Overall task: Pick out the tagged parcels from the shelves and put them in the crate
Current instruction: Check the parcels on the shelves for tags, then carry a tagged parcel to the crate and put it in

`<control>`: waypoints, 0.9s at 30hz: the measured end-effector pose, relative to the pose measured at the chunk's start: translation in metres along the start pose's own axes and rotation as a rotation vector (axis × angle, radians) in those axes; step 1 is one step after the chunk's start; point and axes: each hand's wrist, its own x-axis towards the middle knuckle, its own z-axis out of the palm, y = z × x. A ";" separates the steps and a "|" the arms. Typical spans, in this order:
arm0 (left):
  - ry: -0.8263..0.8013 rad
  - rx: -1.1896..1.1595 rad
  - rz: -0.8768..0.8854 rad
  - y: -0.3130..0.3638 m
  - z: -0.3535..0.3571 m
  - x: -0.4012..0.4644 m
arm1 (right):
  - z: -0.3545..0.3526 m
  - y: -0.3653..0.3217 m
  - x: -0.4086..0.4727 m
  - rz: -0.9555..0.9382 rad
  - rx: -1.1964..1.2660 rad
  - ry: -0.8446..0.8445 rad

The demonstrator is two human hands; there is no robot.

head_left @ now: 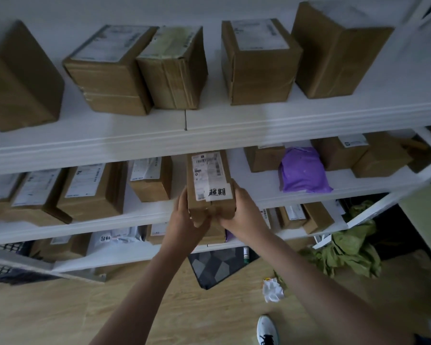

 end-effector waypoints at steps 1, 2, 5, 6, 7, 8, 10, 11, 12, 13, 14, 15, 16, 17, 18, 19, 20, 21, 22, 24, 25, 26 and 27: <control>-0.005 0.001 0.008 0.002 -0.001 -0.012 | 0.000 -0.001 -0.014 0.019 -0.012 0.010; -0.009 -0.002 0.011 0.004 -0.002 -0.024 | 0.001 -0.002 -0.028 0.037 -0.021 0.019; -0.029 -0.035 0.037 0.011 -0.008 -0.059 | -0.001 -0.012 -0.070 0.028 -0.016 0.057; -0.036 -0.038 0.049 0.013 -0.011 -0.069 | -0.002 -0.016 -0.082 0.014 -0.005 0.071; -0.043 -0.039 0.062 0.016 -0.014 -0.079 | -0.002 -0.020 -0.093 0.003 0.005 0.081; -0.047 -0.039 0.068 0.018 -0.017 -0.087 | -0.003 -0.025 -0.102 -0.003 0.013 0.089; -0.049 -0.024 0.090 0.025 -0.024 -0.101 | -0.004 -0.032 -0.117 -0.002 0.003 0.100; -0.046 -0.011 0.106 0.026 -0.026 -0.106 | -0.006 -0.036 -0.123 -0.002 -0.004 0.097; -0.040 -0.002 0.118 0.028 -0.029 -0.111 | -0.007 -0.039 -0.127 -0.002 -0.013 0.093; -0.034 0.006 0.124 0.030 -0.032 -0.115 | -0.008 -0.041 -0.131 0.000 -0.024 0.089; -0.032 0.010 0.125 0.031 -0.034 -0.119 | -0.008 -0.044 -0.134 0.000 -0.032 0.087; -0.030 0.009 0.126 0.032 -0.035 -0.122 | -0.009 -0.046 -0.137 0.000 -0.039 0.086; -0.031 0.003 0.123 0.032 -0.035 -0.124 | -0.009 -0.047 -0.139 -0.002 -0.046 0.087; -0.031 -0.004 0.119 0.032 -0.036 -0.126 | -0.009 -0.048 -0.141 0.000 -0.053 0.089; -0.032 -0.012 0.110 0.031 -0.037 -0.128 | -0.008 -0.050 -0.143 0.001 -0.057 0.088; -0.038 -0.015 0.098 0.030 -0.038 -0.130 | -0.008 -0.051 -0.144 0.001 -0.058 0.086; -0.041 -0.024 0.085 0.029 -0.040 -0.132 | -0.008 -0.054 -0.146 0.003 -0.057 0.081; -0.039 -0.033 0.077 0.031 -0.043 -0.137 | -0.007 -0.057 -0.149 0.003 -0.050 0.072; -0.034 -0.042 0.081 0.034 -0.047 -0.141 | -0.007 -0.062 -0.152 0.003 -0.040 0.062; -0.019 -0.031 0.111 0.042 -0.056 -0.153 | -0.009 -0.073 -0.161 -0.007 -0.017 0.051; -0.007 -0.029 0.116 0.045 -0.061 -0.158 | -0.010 -0.078 -0.166 -0.021 -0.007 0.041; 0.011 -0.037 0.108 0.046 -0.066 -0.164 | -0.012 -0.084 -0.171 -0.043 -0.005 0.033; 0.031 -0.047 0.087 0.050 -0.073 -0.171 | -0.013 -0.091 -0.175 -0.063 -0.007 0.027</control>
